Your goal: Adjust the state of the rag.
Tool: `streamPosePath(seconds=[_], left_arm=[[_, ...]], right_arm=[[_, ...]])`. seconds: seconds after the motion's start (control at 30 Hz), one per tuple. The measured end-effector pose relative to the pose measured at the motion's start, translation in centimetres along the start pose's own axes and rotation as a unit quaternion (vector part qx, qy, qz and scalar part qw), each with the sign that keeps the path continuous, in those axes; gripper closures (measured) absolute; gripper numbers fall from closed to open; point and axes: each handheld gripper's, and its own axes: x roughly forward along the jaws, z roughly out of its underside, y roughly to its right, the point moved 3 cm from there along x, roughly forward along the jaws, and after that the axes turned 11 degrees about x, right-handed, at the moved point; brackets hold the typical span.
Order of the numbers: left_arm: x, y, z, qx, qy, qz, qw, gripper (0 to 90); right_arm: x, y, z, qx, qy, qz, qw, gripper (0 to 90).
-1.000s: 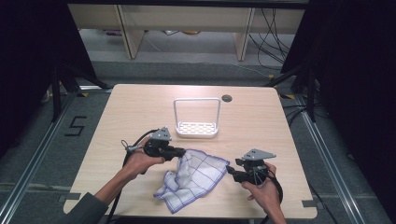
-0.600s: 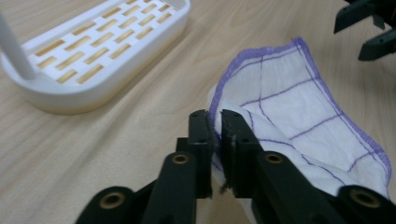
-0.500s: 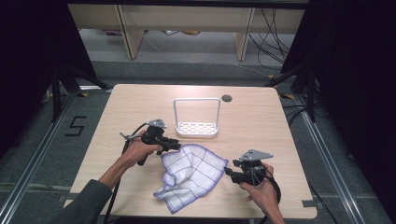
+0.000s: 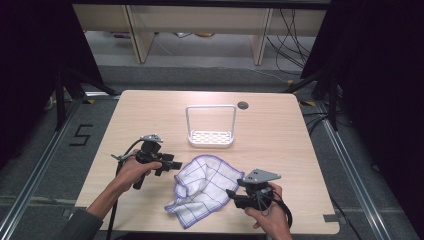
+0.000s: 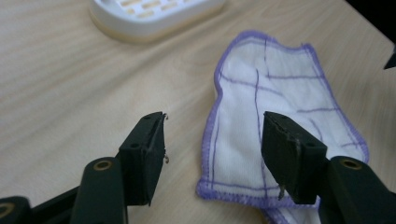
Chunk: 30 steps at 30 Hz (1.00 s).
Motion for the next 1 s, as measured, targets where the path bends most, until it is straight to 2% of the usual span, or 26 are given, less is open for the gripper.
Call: streamPosePath(seconds=[0.03, 0.1, 0.2, 0.23, 0.33, 0.37, 0.4, 0.43, 0.5, 0.57, 0.67, 0.7, 0.83, 0.87, 0.9, 0.93, 0.97, 1.0], left_arm=[[0.4, 0.1, 0.5, -0.002, -0.01, 0.0, 0.9999, 38.5], [1.1, 0.4, 0.9, -0.011, -0.008, 0.0, 0.9999, 38.2], [1.7, 0.9, 1.3, -0.02, -0.019, 0.008, 0.9996, 36.6], [1.9, 1.1, 1.3, -0.016, -0.025, 0.01, 0.9995, 36.9], [2.7, 1.5, 1.5, -0.007, -0.037, -0.005, 0.9993, 39.6], [2.8, 1.5, 1.5, 0.0, -0.044, -0.004, 0.999, 43.4], [3.0, 1.6, 1.5, 0.001, -0.042, -0.008, 0.9991, 46.7], [3.2, 1.7, 1.6, 0.009, -0.043, -0.003, 0.999, 52.8], [3.4, 1.9, 1.7, 0.031, -0.045, -0.007, 0.9985, 66.4], [3.5, 1.9, 1.8, 0.038, -0.042, -0.009, 0.9984, 78.4], [3.5, 1.5, 1.7, 0.04, -0.029, -0.013, 0.9987, 88.8], [3.5, 1.5, 1.7, 0.04, -0.029, -0.013, 0.9987, 89.0], [2.8, 0.1, 1.2, 0.04, -0.015, -0.029, 0.9987, 89.3], [2.6, -0.1, 1.2, 0.038, -0.014, -0.031, 0.9987, 89.3], [2.4, -0.5, 1.1, 0.039, -0.012, -0.039, 0.9984, 89.3], [2.2, -0.7, 1.1, 0.037, -0.011, -0.04, 0.9985, 89.3], [2.1, -0.9, 1.1, 0.032, -0.009, -0.038, 0.9987, 89.4], [2.0, -1.0, 1.1, 0.029, -0.008, -0.036, 0.9989, 89.3]], right_arm=[[0.1, -0.5, 0.1, -0.006, 0.0, -0.006, 1.0, 45.8], [0.3, -1.3, 0.2, -0.011, -0.003, -0.012, 0.9999, 45.5], [0.7, -2.5, 0.5, -0.019, -0.013, -0.023, 0.9995, 44.8], [0.9, -2.8, 0.6, -0.025, -0.012, -0.024, 0.9993, 44.6], [1.2, -3.7, 0.9, -0.028, -0.019, -0.033, 0.9989, 44.6], [1.2, -4.1, 1.0, -0.02, -0.024, -0.036, 0.9989, 44.4], [1.4, -4.1, 1.0, -0.032, -0.02, -0.037, 0.9986, 44.3], [1.5, -4.4, 1.1, -0.033, -0.021, -0.038, 0.9985, 44.3], [1.9, -5.1, 1.3, -0.039, -0.025, -0.04, 0.9982, 44.2], [2.4, -5.8, 1.5, -0.055, -0.03, -0.052, 0.9967, 44.1], [3.2, -7.0, 1.8, -0.064, -0.043, -0.061, 0.9952, 44.2], [3.2, -7.0, 1.8, -0.064, -0.043, -0.061, 0.9952, 44.2], [5.0, -8.8, 2.3, -0.077, -0.063, -0.073, 0.9923, 45.0], [5.5, -9.4, 2.3, -0.073, -0.057, -0.081, 0.9924, 45.1], [6.1, -10.2, 2.4, -0.078, -0.061, -0.089, 0.9911, 45.3], [6.4, -10.5, 2.4, -0.079, -0.063, -0.089, 0.9909, 45.3], [6.5, -10.7, 2.4, -0.09, -0.074, -0.089, 0.9892, 45.3], [7.0, -11.0, 2.5, -0.096, -0.064, -0.088, 0.9895, 45.3]])
